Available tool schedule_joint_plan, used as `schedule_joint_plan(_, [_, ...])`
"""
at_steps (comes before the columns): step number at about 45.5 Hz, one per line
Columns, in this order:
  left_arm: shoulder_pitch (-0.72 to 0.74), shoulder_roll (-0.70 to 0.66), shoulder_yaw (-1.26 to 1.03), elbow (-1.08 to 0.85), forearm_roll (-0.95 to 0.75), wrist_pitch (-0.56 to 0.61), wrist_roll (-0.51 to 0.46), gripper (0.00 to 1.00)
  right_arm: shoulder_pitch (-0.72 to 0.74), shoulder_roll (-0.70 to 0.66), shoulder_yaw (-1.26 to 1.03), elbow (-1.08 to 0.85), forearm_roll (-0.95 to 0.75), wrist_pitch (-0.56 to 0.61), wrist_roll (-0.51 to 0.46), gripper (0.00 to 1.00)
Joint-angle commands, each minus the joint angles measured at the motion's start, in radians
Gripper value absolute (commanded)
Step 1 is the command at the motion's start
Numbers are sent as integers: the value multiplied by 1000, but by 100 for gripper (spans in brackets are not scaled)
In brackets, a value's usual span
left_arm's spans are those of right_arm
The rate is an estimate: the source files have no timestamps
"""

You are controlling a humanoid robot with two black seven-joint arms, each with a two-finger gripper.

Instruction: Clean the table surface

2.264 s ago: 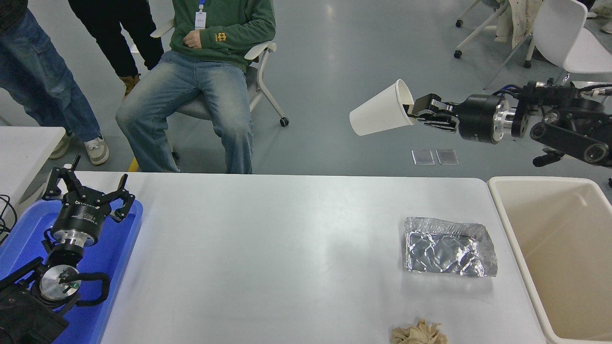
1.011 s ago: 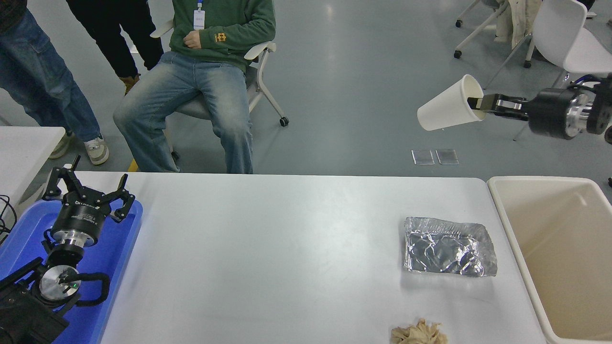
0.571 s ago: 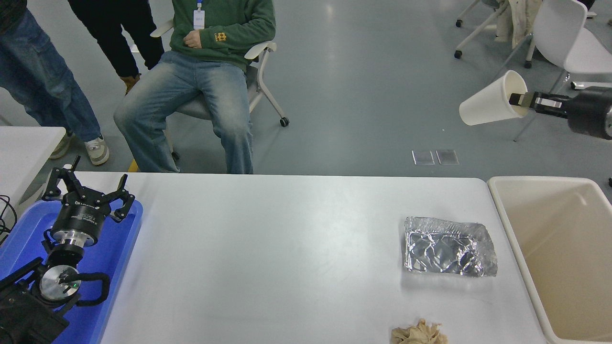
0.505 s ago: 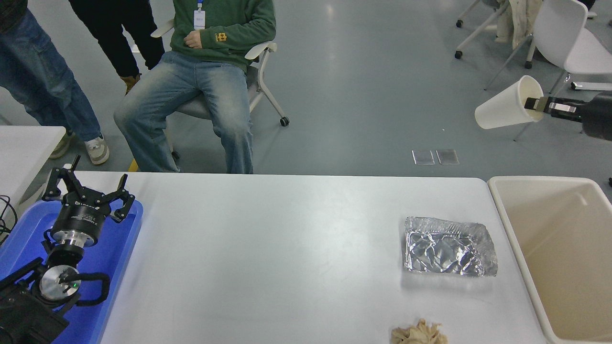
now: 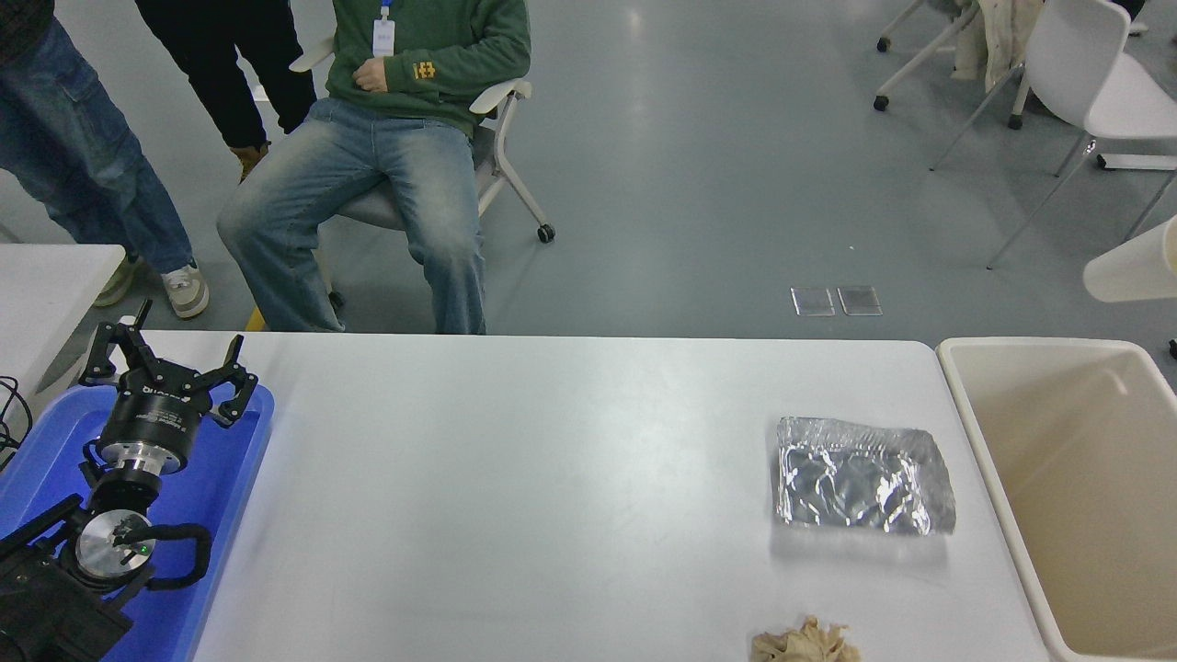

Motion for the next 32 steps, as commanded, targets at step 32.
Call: schedule_joint_plan(32, [0, 0, 1, 0, 1, 0, 0, 100, -331, 262, 315, -51, 214, -293, -214, 0])
